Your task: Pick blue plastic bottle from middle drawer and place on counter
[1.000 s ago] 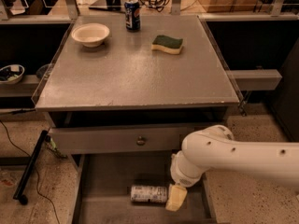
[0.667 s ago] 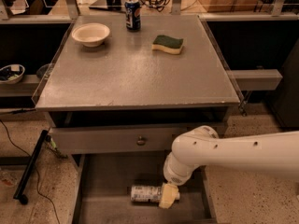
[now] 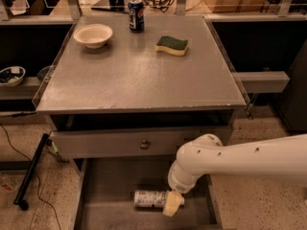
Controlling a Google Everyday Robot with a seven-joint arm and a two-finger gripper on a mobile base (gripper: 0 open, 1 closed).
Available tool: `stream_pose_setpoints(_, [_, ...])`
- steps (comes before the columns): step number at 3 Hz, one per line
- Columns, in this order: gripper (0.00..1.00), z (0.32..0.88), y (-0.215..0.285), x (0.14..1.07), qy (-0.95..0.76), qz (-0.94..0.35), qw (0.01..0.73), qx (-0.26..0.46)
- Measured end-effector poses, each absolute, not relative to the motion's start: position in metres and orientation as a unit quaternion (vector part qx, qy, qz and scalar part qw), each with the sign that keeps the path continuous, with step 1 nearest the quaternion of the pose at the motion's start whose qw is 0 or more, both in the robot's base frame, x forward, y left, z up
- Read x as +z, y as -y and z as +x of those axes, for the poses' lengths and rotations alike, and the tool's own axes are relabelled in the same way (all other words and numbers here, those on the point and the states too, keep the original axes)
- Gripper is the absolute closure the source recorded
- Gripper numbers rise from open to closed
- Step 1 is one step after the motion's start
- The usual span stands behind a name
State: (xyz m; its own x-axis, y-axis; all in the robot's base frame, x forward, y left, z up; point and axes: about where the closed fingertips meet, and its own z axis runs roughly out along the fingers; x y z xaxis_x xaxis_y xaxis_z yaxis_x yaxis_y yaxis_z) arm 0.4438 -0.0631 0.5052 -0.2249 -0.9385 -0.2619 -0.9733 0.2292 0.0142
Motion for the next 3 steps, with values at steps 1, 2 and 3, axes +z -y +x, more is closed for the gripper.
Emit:
stream_pose_setpoints(1, [0.00, 0.451, 0.057, 0.469, -0.796, -0.593, 0.092, 0.081])
stream_pose_setpoints(2, [0.00, 0.451, 0.057, 0.468, -0.796, -0.593, 0.092, 0.081])
stream_pose_setpoints(3, [0.00, 0.445, 0.054, 0.456, -0.798, -0.590, 0.086, 0.093])
